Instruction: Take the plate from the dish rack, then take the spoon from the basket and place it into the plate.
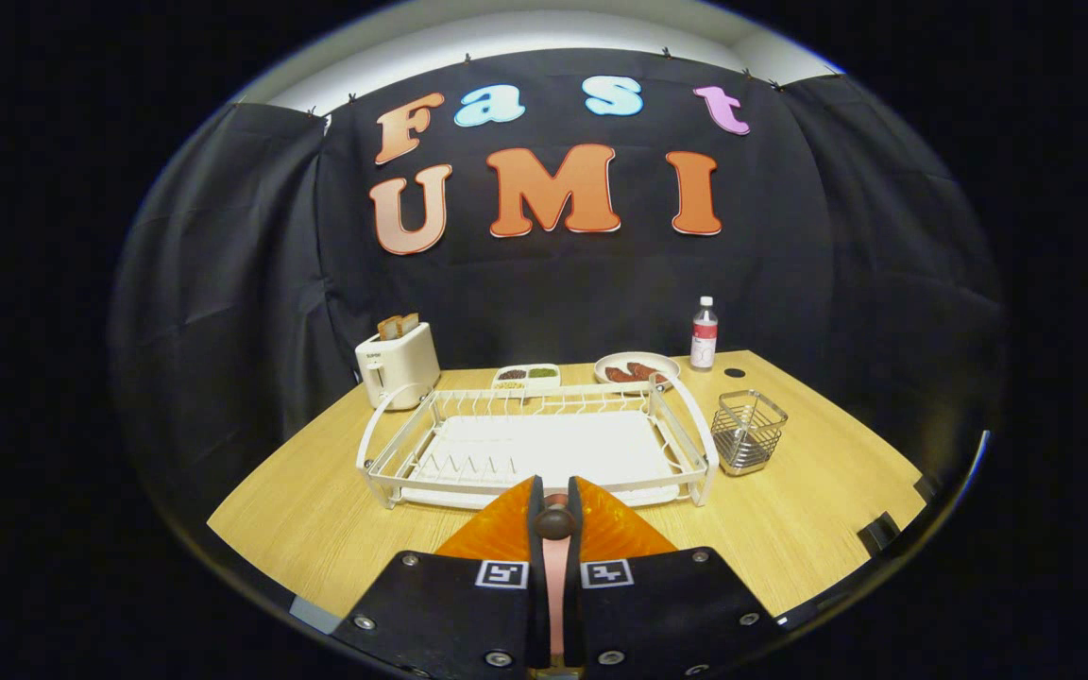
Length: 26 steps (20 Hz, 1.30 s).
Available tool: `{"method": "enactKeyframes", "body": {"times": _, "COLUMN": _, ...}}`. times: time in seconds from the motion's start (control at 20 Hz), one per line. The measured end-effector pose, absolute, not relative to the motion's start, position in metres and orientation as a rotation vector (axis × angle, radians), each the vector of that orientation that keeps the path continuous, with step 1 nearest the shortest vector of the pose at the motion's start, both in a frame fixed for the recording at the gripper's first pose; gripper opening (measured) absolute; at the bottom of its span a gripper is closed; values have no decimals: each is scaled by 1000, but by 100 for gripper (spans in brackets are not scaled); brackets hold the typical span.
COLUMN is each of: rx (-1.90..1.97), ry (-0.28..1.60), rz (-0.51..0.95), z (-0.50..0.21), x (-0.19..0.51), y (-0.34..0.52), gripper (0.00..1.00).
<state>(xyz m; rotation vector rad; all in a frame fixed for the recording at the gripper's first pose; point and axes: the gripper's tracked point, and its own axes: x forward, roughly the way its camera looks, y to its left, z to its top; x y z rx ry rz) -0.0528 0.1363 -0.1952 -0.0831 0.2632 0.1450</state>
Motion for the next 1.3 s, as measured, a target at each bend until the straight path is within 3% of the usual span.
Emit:
{"method": "enactKeyframes", "body": {"times": 0.8, "rx": -115, "ry": 343, "rz": 165, "z": -257, "x": -53, "y": 131, "gripper": 8}}
{"method": "enactKeyframes", "body": {"times": 0.9, "rx": -121, "ry": 366, "rz": 149, "z": -262, "x": -54, "y": 124, "gripper": 15}}
{"method": "enactKeyframes", "body": {"times": 0.95, "rx": -115, "ry": 372, "rz": 139, "z": -263, "x": -52, "y": 121, "gripper": 23}}
{"method": "enactKeyframes", "body": {"times": 1.1, "rx": -112, "ry": 379, "rz": 116, "z": -260, "x": -52, "y": 112, "gripper": 57}}
{"method": "enactKeyframes", "body": {"times": 1.15, "rx": -117, "ry": 376, "rz": 111, "z": -257, "x": -50, "y": 109, "gripper": 78}}
{"method": "enactKeyframes", "body": {"times": 1.25, "rx": -128, "ry": 366, "rz": 101, "z": -248, "x": -46, "y": 105, "gripper": 93}}
{"method": "enactKeyframes", "body": {"times": 1.3, "rx": -131, "ry": 360, "rz": 100, "z": -243, "x": -43, "y": 104, "gripper": 96}}
